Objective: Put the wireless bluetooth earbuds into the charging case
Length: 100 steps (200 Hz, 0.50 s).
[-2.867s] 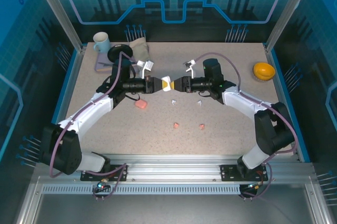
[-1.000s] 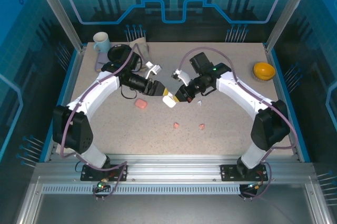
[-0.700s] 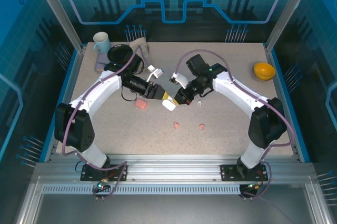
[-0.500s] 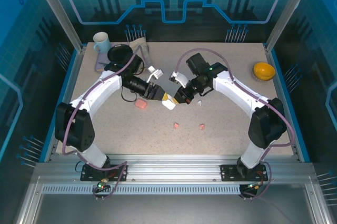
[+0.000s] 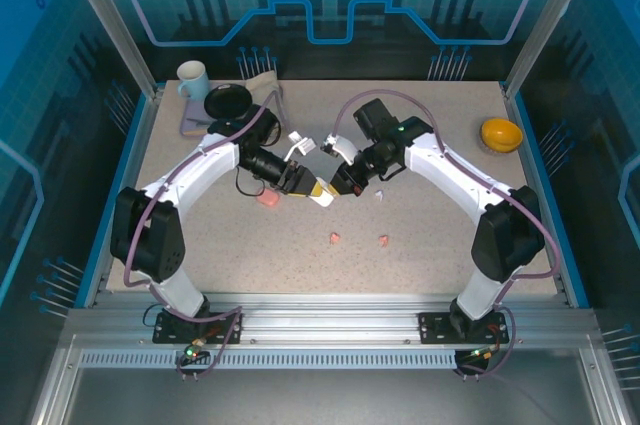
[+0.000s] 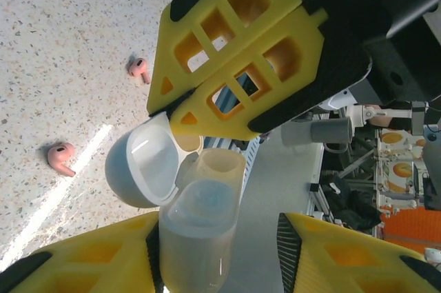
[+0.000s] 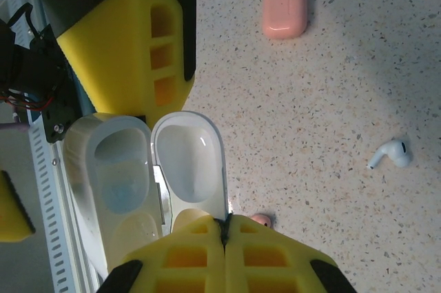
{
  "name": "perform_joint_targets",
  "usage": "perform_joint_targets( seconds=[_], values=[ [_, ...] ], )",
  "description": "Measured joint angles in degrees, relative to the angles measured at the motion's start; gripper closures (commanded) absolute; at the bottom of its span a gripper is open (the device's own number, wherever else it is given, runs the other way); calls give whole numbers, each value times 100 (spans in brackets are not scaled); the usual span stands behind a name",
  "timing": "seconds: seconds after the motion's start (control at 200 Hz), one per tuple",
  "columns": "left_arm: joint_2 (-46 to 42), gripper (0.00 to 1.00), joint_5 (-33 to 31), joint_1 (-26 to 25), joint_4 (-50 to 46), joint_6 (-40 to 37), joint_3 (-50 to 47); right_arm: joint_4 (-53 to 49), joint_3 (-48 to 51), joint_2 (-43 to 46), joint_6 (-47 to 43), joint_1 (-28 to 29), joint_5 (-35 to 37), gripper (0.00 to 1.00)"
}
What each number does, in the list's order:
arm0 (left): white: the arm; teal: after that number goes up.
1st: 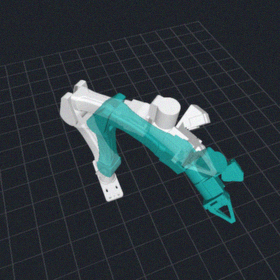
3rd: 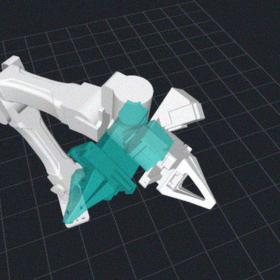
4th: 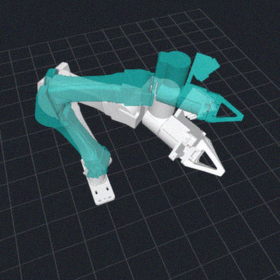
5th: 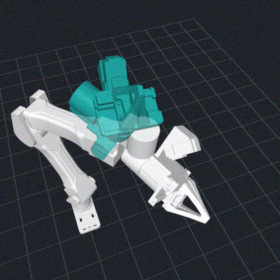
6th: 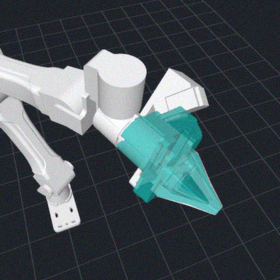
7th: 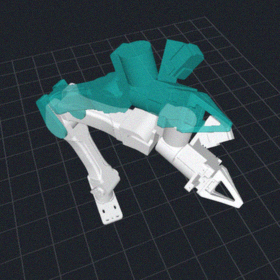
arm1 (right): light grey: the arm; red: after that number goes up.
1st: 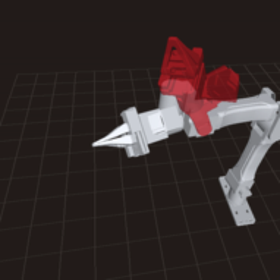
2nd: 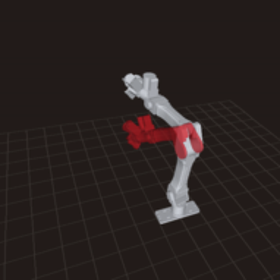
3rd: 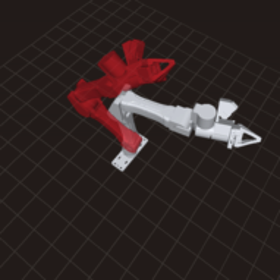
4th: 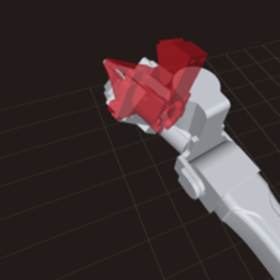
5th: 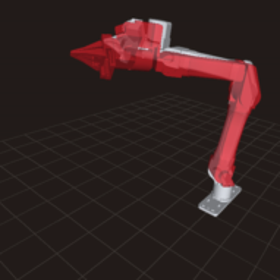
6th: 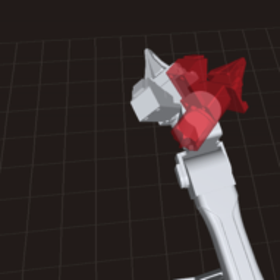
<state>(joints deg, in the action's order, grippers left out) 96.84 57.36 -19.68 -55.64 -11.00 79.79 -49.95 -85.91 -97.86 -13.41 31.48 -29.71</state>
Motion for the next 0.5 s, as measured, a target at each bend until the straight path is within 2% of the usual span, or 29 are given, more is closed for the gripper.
perform_joint_targets(
  seconds=[0.285, 0.5],
  values=[
    [140, 70, 149, 0, -72, -114, 0, -22, -7, 0, -20, 0, -2, 100],
    [181, 85, 186, 2, -76, -127, 0, -28, -7, 2, -17, 0, 48, 100]
  ],
)
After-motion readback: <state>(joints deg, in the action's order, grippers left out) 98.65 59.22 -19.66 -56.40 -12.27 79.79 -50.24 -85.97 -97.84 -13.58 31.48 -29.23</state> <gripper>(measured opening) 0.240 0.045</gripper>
